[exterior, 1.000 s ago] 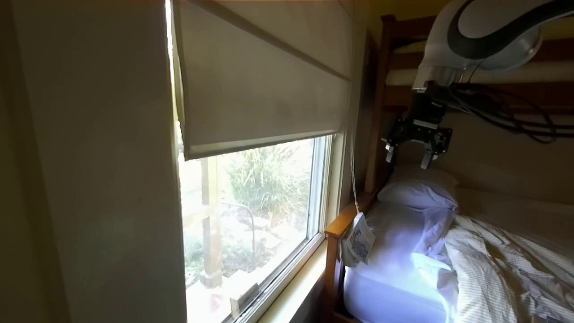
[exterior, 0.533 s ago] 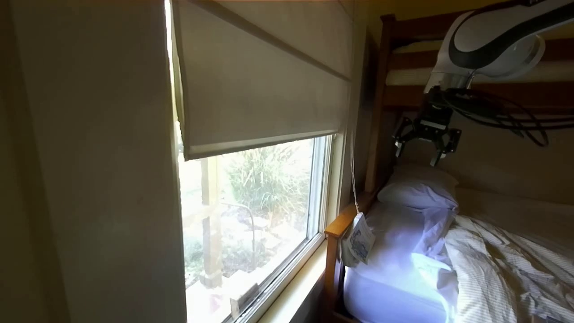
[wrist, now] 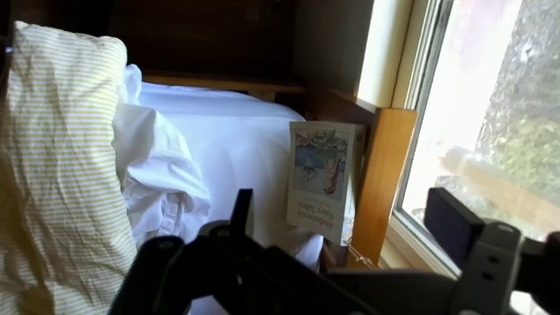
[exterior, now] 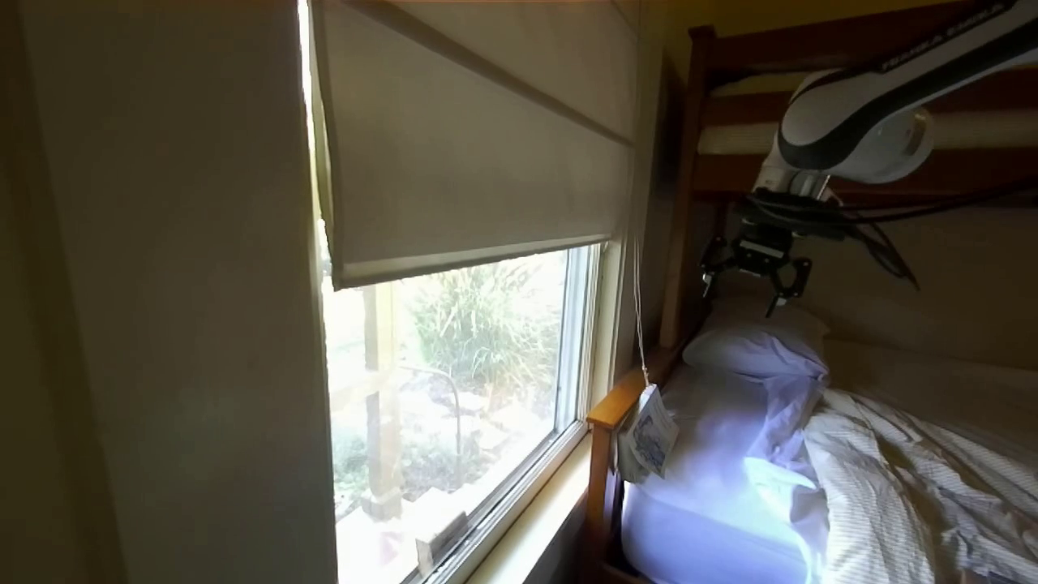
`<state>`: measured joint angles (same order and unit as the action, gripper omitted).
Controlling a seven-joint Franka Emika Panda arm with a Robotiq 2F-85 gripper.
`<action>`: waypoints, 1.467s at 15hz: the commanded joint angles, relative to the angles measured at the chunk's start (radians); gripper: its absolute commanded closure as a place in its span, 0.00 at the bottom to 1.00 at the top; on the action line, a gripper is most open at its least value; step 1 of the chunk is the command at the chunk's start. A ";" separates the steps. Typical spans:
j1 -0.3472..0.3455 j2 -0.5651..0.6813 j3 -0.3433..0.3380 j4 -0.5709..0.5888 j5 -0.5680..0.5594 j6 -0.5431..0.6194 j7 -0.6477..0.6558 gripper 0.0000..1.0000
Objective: Move the book to the right
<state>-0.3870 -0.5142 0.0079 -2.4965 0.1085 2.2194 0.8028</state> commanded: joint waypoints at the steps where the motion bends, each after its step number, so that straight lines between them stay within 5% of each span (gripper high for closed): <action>1: -0.023 0.229 -0.019 0.112 -0.043 0.131 0.150 0.00; 6: -0.001 0.414 -0.109 0.288 -0.112 0.097 0.180 0.00; 7: 0.028 0.344 -0.125 0.197 -0.074 0.138 0.130 0.00; 16: 0.047 0.499 -0.174 0.292 -0.114 0.187 0.199 0.00; 22: 0.122 0.731 -0.254 0.371 -0.492 0.361 0.482 0.00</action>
<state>-0.3270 0.0983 -0.1853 -2.1917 -0.2103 2.5336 1.1401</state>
